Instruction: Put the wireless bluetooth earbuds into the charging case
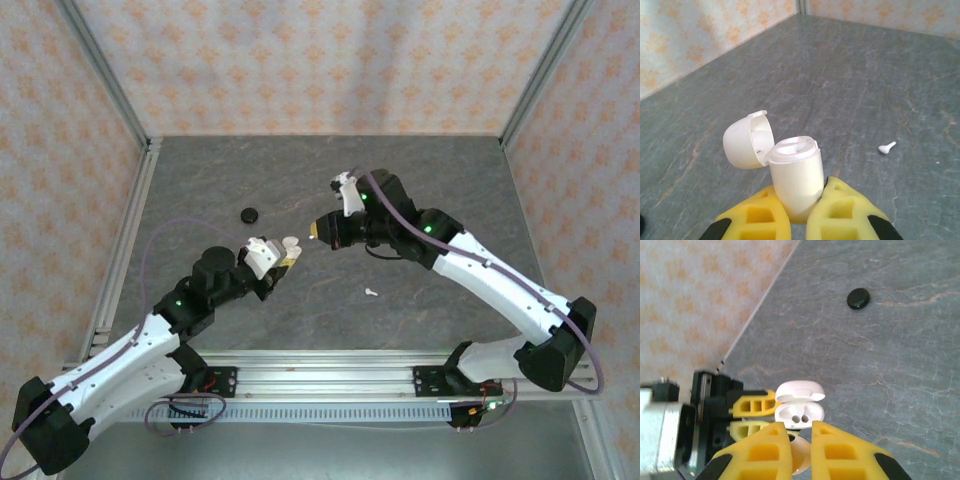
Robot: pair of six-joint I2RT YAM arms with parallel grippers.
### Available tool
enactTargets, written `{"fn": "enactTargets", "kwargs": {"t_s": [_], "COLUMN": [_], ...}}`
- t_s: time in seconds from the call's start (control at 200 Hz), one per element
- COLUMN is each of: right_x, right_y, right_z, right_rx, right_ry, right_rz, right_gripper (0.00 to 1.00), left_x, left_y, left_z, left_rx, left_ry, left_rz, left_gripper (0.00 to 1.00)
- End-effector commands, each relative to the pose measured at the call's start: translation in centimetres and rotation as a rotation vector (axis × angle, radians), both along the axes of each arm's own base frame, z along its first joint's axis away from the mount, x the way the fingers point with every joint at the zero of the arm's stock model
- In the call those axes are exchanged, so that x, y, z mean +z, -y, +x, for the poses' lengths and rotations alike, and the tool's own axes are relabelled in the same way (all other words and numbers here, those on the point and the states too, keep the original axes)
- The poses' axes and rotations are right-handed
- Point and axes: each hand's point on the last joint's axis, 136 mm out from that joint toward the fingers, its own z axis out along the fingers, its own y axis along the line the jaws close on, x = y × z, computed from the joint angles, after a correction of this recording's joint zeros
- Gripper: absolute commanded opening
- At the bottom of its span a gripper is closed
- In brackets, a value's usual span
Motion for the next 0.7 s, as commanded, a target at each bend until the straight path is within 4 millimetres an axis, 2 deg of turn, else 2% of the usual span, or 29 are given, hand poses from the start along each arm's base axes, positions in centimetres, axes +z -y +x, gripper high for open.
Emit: {"fn": "enactTargets", "kwargs": {"t_s": [0.0, 0.08, 0.18, 0.25, 0.31, 0.465, 0.55, 0.63, 0.696], "right_x": [0.6, 0.3, -2.1, -5.2, -8.3, -16.5, -20.6, -23.6, -25.0], "right_y": [0.8, 1.5, 3.5, 4.6, 4.8, 4.3, 5.0, 6.2, 7.0], "right_z": [-0.2, 0.6, 2.1, 2.8, 2.7, 0.4, -0.7, -1.1, -0.9], "right_rx": [0.043, -0.004, -0.118, -0.171, -0.159, -0.003, 0.08, 0.116, 0.126], "right_ry": [0.172, 0.201, 0.131, 0.001, -0.109, -0.274, -0.357, -0.412, -0.421], "right_rz": [-0.119, -0.15, -0.27, -0.336, -0.359, -0.465, -0.579, -0.707, -0.787], "right_gripper": [0.13, 0.13, 0.11, 0.11, 0.11, 0.11, 0.1, 0.1, 0.1], "left_x": [2.6, 2.8, 1.7, 0.5, -0.2, -0.4, -0.4, -0.4, -0.5], "left_y": [1.3, 1.4, 0.6, -0.8, -1.7, -2.7, -3.2, -3.5, -3.7], "left_z": [-1.1, -1.3, -1.0, -0.4, -0.3, -0.9, -1.2, -1.4, -1.5], "left_rx": [-0.09, -0.1, -0.047, 0.042, 0.09, 0.123, 0.142, 0.154, 0.16], "left_ry": [0.031, 0.016, -0.025, -0.062, -0.08, -0.073, -0.065, -0.062, -0.06], "left_rz": [-0.049, -0.06, -0.028, 0.014, 0.039, 0.006, -0.008, -0.019, -0.023], "left_gripper": [0.0, 0.0, 0.0, 0.0, 0.0, 0.0, 0.0, 0.0, 0.0]}}
